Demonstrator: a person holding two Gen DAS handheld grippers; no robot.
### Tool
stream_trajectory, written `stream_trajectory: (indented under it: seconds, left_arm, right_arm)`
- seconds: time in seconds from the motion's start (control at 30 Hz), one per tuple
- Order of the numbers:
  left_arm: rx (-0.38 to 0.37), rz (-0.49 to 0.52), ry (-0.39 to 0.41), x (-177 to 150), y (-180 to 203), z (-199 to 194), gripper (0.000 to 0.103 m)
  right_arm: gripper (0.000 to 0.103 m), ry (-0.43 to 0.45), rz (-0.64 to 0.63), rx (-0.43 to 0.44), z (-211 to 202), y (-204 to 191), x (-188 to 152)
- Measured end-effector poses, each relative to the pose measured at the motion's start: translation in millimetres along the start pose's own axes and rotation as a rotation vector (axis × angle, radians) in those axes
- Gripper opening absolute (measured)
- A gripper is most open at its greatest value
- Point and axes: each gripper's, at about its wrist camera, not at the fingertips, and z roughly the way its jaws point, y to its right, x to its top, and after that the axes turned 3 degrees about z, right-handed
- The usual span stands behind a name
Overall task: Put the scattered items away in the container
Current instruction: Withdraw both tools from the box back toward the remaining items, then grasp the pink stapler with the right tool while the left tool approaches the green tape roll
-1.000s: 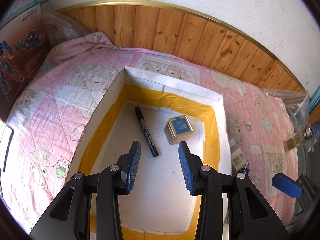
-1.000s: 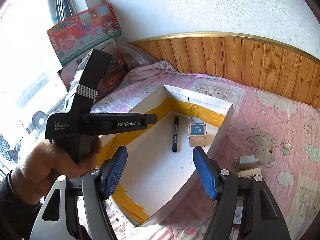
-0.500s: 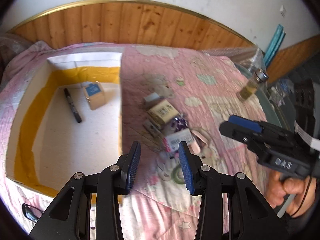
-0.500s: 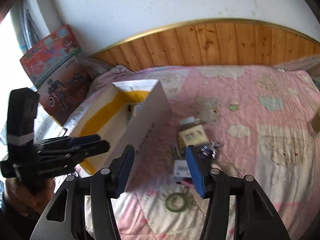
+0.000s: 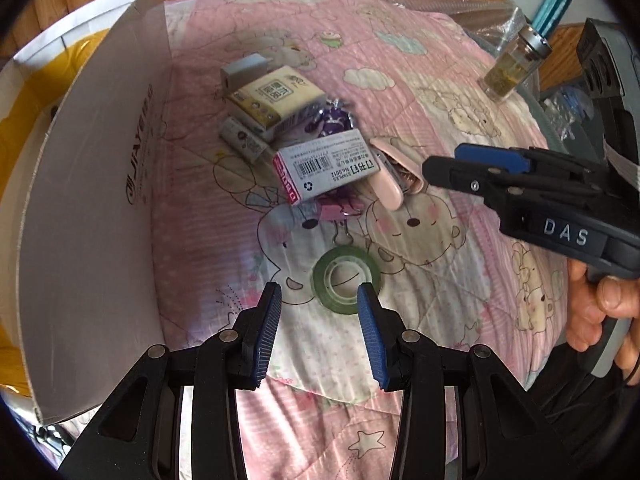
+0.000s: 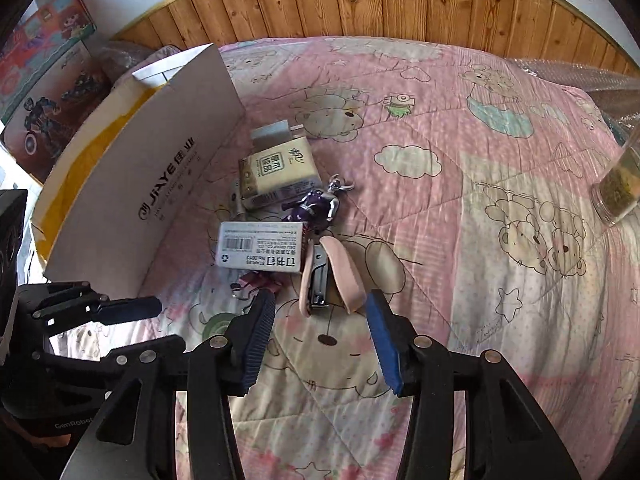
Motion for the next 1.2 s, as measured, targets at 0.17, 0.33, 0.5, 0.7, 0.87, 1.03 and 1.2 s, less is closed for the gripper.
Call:
stream_trajectory:
  seconds: [0.17, 0.33, 0.5, 0.7, 0.87, 1.03, 1.2]
  left_arm:
    - [-0.013, 0.014, 0.012, 1, -1, 4, 0.042]
    - [-0.027, 0.038, 0.008, 3, 3, 11, 0.046]
    - [-0.02, 0.054, 0.01, 2, 6, 15, 0.047]
    - [-0.016, 0.053, 0.01, -1, 2, 20, 0.048]
    - [-0.026, 0.061, -0.003, -3, 8, 31, 0.05]
    - [-0.006, 0.092, 0.027, -4, 18, 35, 0.057]
    - [0.003, 0.1, 0.047, -5, 21, 36, 0.058]
  right_arm:
    - [0.049, -0.023, 0.102, 0.077, 19, 21, 4]
    - [0.049, -0.073, 0.119, 0.103, 44, 18, -5]
    - [0.047, -0.054, 0.067, 0.101, 53, -5, -9]
    - [0.038, -0.028, 0.052, 0.064, 48, -7, -6]
    - [0.042, -0.023, 0.035, 0.034, 48, -1, -9]
    - [0.044, 0.0, 0.04, 0.012, 51, -4, -3]
    - [0.028, -0.026, 0.049, 0.0, 47, 1, -4]
